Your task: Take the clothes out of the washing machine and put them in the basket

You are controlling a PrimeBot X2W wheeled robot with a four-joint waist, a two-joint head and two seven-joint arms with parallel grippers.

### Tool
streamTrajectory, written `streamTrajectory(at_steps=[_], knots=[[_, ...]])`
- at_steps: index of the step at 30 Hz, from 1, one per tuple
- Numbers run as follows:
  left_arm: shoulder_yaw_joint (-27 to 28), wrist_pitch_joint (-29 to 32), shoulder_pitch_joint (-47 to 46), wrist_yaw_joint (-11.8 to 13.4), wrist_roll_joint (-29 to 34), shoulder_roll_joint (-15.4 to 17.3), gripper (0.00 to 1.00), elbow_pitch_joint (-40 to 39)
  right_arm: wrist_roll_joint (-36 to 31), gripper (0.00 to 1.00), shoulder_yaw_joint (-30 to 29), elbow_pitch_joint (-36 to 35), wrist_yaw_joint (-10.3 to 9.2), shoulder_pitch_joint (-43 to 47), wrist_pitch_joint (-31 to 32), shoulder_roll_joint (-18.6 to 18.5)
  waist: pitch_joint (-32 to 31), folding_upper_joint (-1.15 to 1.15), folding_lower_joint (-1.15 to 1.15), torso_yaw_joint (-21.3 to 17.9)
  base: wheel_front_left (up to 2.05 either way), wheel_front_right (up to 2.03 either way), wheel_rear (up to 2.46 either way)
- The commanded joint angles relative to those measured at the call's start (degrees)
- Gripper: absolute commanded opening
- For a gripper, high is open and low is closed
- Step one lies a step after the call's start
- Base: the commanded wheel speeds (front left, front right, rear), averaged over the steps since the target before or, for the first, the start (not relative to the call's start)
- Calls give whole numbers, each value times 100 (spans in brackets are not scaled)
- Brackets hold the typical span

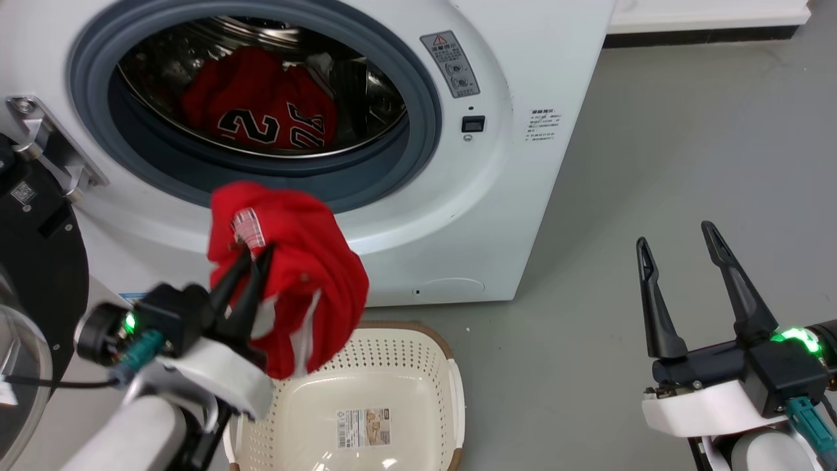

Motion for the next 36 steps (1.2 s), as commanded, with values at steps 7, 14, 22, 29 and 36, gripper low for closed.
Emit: streamTrajectory(at_steps=[7,14,22,29,36], knots=[[-636,401,281,-372,-80,-234,0,568,-39,100,-10,-67,-8,-134,-13,10,522,0,1,-65,0,0,0],[-1167,294,-199,-856,294,-684,0,2126,-125,100,35,-166,-8,-412,-12,10,1270,0,1,-221,0,0,0],[-1406,83,-1035,-1250,558,-1140,0,4041,-148,100,87,-282,-8,-753,-12,10,2126,0,1,-520,0,0,0],[-1412,-196,-1667,-1403,635,-1377,0,5346,-53,100,28,-379,-8,-962,-12,10,2680,0,1,-771,0,0,0],[-1122,-379,-1903,-1482,346,-1691,0,6372,41,100,14,-397,-8,-1050,-12,10,2947,0,1,-926,0,0,0]])
